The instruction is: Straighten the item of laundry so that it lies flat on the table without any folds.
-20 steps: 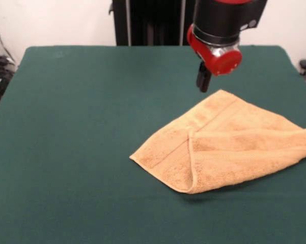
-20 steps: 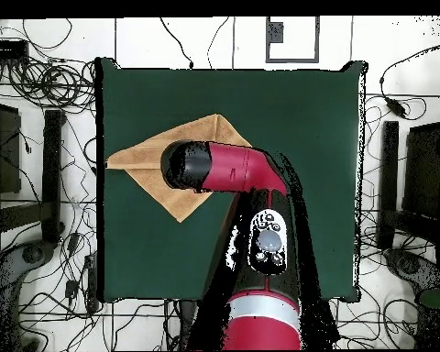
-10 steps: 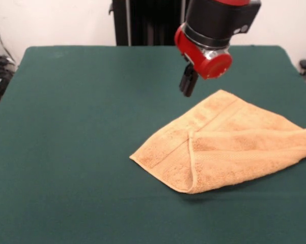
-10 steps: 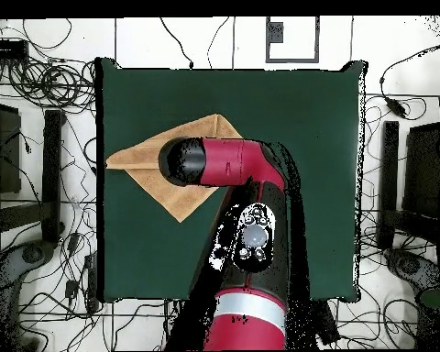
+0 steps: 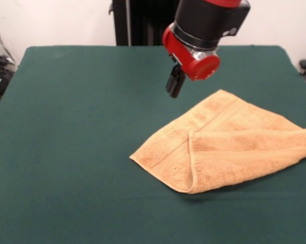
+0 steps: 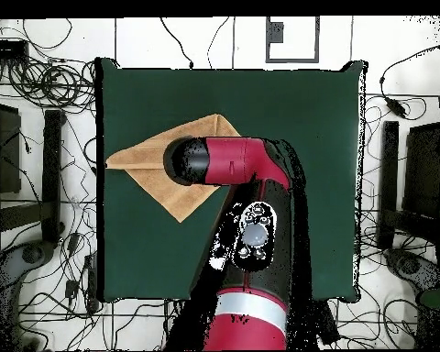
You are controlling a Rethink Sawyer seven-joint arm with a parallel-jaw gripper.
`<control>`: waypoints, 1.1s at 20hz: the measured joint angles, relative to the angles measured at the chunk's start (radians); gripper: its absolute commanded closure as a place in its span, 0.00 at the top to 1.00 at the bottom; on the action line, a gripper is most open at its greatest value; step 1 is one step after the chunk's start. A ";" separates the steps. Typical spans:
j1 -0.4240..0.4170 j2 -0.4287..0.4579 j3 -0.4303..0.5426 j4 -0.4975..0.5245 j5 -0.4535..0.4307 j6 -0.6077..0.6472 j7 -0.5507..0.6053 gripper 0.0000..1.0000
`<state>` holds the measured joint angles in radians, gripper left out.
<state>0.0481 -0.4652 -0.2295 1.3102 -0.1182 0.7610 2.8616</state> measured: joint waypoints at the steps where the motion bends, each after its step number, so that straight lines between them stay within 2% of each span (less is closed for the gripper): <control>1: 0.000 0.000 -0.003 0.000 0.000 0.000 0.000 0.00; 22: 0.000 0.000 -0.017 -0.001 -0.001 0.000 0.000 0.00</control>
<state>0.0485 -0.4652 -0.2467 1.3092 -0.1192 0.7610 2.8616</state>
